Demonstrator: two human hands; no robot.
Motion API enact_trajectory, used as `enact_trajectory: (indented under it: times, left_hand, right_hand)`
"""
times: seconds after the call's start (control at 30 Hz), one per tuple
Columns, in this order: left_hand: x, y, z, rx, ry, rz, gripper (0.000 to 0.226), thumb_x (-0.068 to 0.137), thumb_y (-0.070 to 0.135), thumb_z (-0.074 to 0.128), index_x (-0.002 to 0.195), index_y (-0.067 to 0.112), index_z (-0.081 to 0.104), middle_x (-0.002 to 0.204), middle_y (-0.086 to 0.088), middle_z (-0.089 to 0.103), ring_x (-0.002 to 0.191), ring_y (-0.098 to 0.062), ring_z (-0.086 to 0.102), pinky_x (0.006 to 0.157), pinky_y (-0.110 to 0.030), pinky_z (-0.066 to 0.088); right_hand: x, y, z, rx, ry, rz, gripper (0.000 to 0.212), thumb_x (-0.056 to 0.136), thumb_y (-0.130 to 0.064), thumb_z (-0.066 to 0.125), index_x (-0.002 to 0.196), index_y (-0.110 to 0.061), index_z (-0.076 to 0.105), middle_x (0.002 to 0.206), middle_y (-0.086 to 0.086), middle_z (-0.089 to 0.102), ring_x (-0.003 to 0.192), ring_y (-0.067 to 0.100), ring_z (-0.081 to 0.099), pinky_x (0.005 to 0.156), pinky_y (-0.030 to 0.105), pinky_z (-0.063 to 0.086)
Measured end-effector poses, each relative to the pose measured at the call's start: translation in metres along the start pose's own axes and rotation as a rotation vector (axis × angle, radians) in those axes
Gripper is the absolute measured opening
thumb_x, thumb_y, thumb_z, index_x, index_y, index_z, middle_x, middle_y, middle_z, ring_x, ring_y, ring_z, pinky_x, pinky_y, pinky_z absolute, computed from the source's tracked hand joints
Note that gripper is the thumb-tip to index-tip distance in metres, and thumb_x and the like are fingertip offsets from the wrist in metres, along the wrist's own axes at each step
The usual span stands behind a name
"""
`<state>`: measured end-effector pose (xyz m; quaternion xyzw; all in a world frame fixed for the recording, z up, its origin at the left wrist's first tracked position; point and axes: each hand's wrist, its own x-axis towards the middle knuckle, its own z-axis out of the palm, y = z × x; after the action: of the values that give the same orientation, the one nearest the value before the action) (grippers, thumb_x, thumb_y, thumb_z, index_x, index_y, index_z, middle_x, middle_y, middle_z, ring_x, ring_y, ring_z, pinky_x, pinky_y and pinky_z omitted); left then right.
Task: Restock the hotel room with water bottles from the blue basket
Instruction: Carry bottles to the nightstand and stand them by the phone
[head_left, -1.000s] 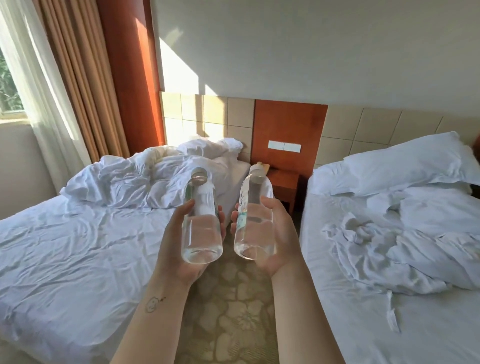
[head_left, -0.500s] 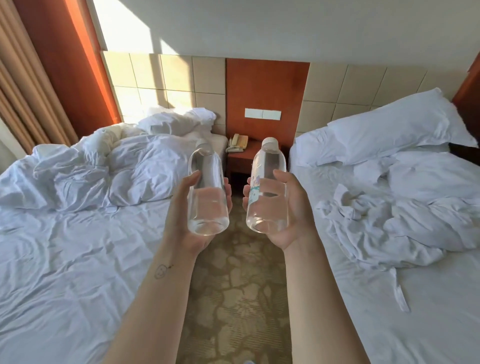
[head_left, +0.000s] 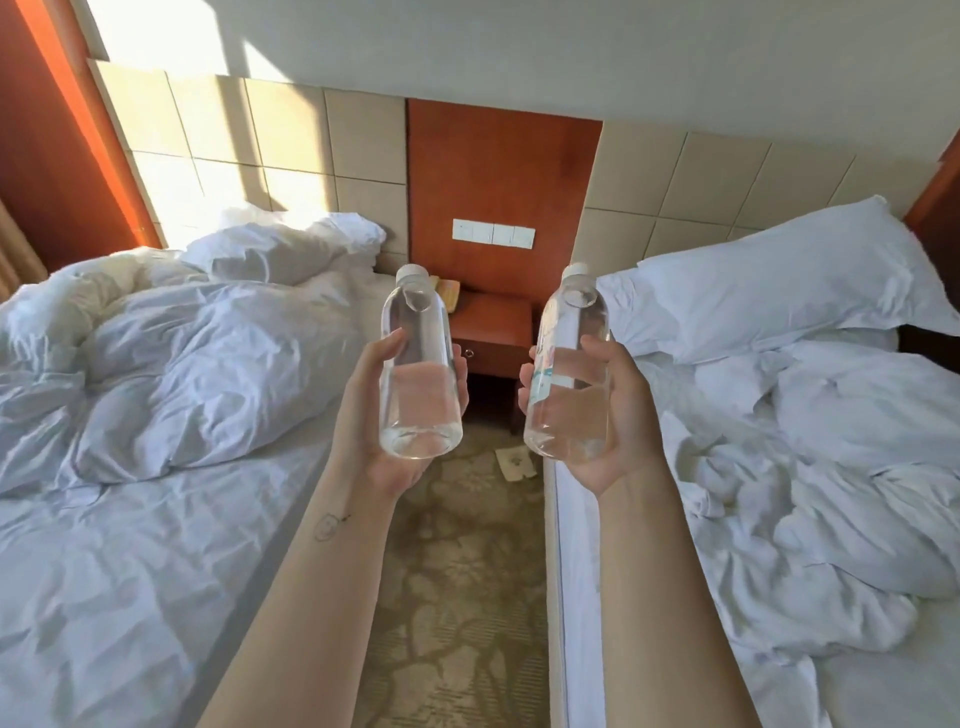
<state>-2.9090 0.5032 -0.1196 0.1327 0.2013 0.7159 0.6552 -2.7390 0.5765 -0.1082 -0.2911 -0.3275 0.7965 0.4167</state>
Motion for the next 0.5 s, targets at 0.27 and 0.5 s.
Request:
enact_trajectory:
  times: [0.27, 0.5]
  left_hand:
    - [0.129, 0.024, -0.022, -0.006, 0.027, -0.034, 0.069, 0.080, 0.030, 0.067, 0.144, 0.015, 0.048, 0.120, -0.006, 0.057, 0.090, -0.018, 0.065, 0.071, -0.029, 0.058]
    - [0.259, 0.074, -0.035, 0.061, -0.034, -0.084, 0.062, 0.085, 0.033, 0.064, 0.143, 0.015, 0.049, 0.104, -0.007, 0.064, 0.086, -0.018, 0.066, 0.074, -0.028, 0.058]
  right_hand:
    - [0.124, -0.020, -0.012, -0.005, 0.055, -0.019, 0.059, 0.084, -0.033, 0.064, 0.140, -0.017, 0.049, 0.119, 0.017, 0.063, 0.087, 0.025, 0.069, 0.061, 0.032, 0.056]
    - [0.255, -0.037, 0.001, -0.036, 0.067, -0.043, 0.061, 0.080, -0.037, 0.066, 0.136, -0.018, 0.052, 0.090, 0.010, 0.074, 0.079, 0.024, 0.072, 0.064, 0.035, 0.057]
